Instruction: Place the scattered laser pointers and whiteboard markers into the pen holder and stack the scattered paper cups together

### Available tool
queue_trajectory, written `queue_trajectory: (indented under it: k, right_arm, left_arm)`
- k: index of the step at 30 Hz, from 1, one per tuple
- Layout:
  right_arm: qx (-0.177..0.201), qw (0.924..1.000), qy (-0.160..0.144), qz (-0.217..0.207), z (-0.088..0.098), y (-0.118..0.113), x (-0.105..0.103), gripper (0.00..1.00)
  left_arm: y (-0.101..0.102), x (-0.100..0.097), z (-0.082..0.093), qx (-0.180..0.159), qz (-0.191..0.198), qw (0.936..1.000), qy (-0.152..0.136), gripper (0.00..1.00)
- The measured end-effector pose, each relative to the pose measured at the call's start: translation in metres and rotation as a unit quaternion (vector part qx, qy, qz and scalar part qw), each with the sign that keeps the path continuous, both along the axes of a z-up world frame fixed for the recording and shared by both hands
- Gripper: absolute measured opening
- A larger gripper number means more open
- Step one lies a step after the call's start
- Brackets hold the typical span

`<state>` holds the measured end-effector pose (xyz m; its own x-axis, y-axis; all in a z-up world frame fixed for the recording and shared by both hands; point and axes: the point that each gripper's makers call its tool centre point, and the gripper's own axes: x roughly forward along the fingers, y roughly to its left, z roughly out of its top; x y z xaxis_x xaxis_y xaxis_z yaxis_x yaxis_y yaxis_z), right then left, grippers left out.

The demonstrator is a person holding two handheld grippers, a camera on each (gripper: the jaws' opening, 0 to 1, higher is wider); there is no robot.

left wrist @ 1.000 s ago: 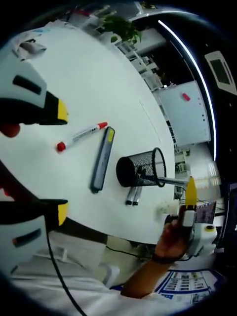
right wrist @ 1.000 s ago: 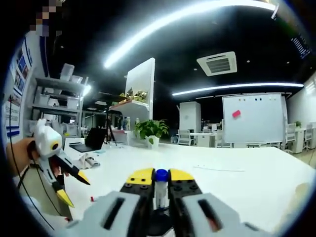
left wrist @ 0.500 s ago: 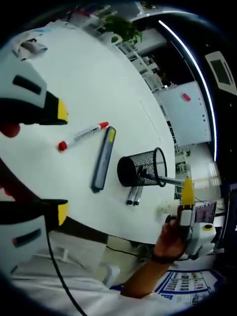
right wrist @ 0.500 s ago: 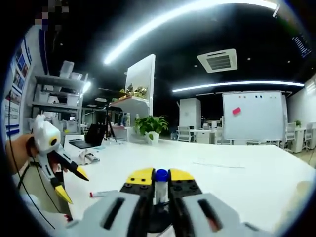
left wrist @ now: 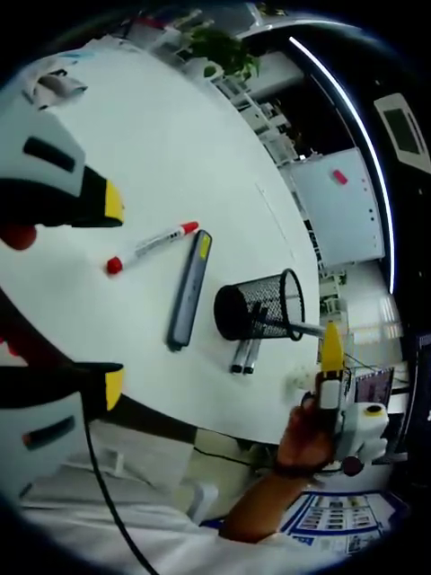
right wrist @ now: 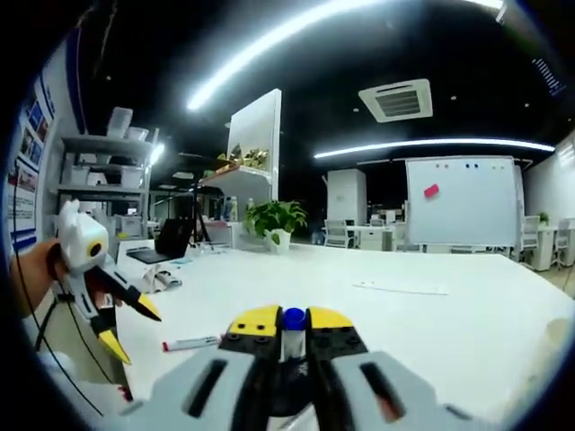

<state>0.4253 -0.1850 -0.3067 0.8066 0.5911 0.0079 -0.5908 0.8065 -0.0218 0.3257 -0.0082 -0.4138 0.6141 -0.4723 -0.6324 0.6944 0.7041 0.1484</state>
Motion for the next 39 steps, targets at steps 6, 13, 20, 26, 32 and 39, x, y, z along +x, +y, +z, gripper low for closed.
queue_trajectory:
  k: [6,13,20,26,32,39]
  right_arm:
    - [-0.003,1.0000,0.005,0.001,-0.005,0.001,0.000,0.11]
    - [-0.005,0.9999,0.011,0.001,-0.010,0.002,0.000,0.11]
    - [-0.009,0.9998,0.017,0.001,-0.015,0.002,0.002,0.11]
    - [-0.009,0.9998,0.020,0.001,-0.018,0.002,0.003,0.11]
    - [-0.012,0.9997,0.022,-0.002,-0.020,0.001,0.005,0.11]
    - [-0.010,0.9995,0.028,-0.006,-0.023,-0.003,0.008,0.11]
  left_arm:
    - [0.001,0.000,0.000,0.000,0.001,1.0000,0.000,0.61]
    - [0.000,0.000,-0.001,0.000,0.000,1.0000,0.001,0.61]
    - [0.001,0.000,0.000,-0.001,0.001,1.0000,0.000,0.61]
    - [0.002,-0.001,-0.001,0.000,0.002,1.0000,0.000,0.61]
    - [0.002,-0.001,0.000,0.001,0.002,1.0000,0.000,0.61]
    - [0.003,-0.001,0.000,0.001,0.003,1.0000,0.000,0.61]
